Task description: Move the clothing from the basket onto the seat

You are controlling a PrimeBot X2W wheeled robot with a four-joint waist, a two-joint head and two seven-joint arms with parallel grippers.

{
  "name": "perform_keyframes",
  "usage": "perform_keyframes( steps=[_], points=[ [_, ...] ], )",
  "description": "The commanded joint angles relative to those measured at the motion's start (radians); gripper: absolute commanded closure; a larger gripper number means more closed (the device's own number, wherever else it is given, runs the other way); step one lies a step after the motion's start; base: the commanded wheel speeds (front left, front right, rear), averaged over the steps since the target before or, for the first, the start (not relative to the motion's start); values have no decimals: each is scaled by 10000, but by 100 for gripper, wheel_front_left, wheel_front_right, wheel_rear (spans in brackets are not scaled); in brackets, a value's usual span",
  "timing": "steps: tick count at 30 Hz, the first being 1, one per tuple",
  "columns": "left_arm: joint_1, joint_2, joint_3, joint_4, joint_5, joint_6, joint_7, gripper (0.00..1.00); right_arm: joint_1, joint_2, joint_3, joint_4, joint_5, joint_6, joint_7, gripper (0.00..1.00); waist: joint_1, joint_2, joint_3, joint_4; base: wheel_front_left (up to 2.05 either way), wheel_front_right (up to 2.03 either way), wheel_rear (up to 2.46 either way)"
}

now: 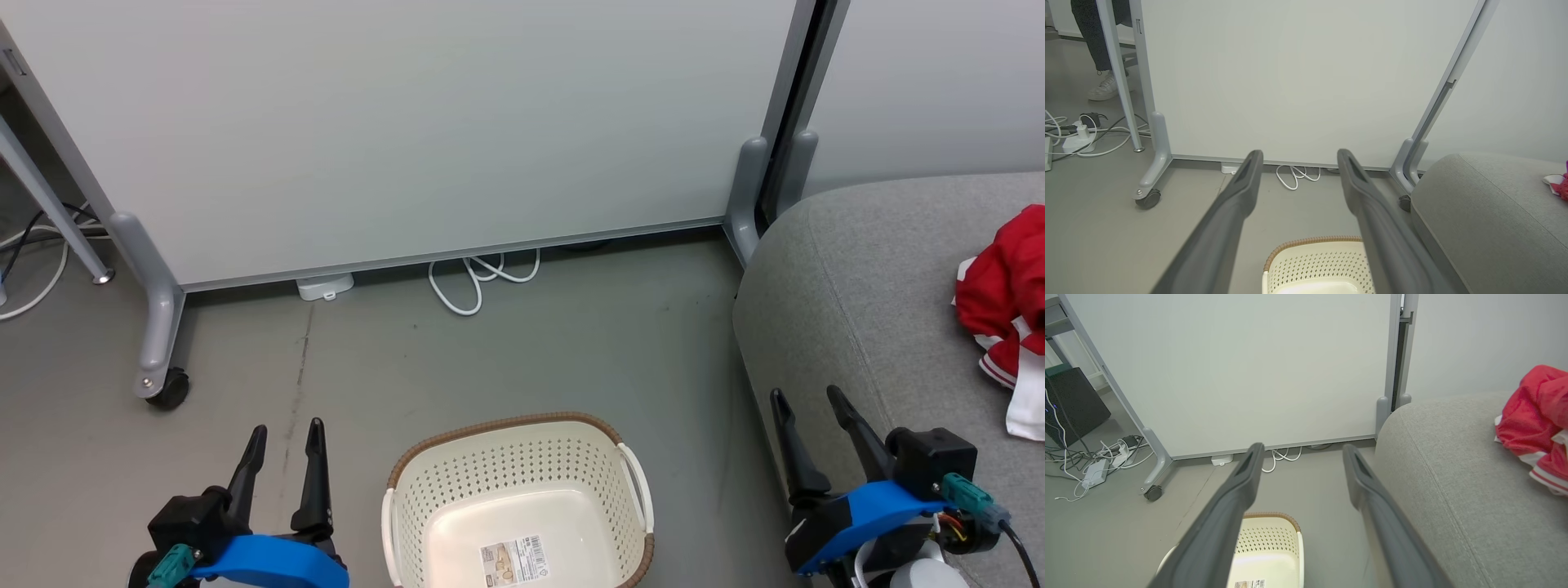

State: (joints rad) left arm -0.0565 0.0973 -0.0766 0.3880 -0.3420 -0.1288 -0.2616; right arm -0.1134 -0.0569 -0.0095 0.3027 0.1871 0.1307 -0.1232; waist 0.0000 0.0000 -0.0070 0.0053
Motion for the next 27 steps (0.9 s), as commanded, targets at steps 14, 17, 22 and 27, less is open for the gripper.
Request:
perform_keyframes(
  steps=[14,17,22,27],
  points=[
    [226,-153,129,238,-1099,-2,380,100,136,30,-144,328,1162,0,316,100,0,0,10,-8,0,0,0],
    [192,-166,206,160,-1591,-2,523,100,144,31,-170,270,1723,0,392,100,0,0,12,-9,0,0,0],
    [134,-186,325,35,-2390,-4,753,100,154,33,-212,180,2627,0,514,100,0,0,16,-11,0,0,0],
    [78,-206,441,-80,-3144,-5,968,100,151,36,-263,107,3481,0,640,100,0,0,20,-13,0,0,0]
  ],
)
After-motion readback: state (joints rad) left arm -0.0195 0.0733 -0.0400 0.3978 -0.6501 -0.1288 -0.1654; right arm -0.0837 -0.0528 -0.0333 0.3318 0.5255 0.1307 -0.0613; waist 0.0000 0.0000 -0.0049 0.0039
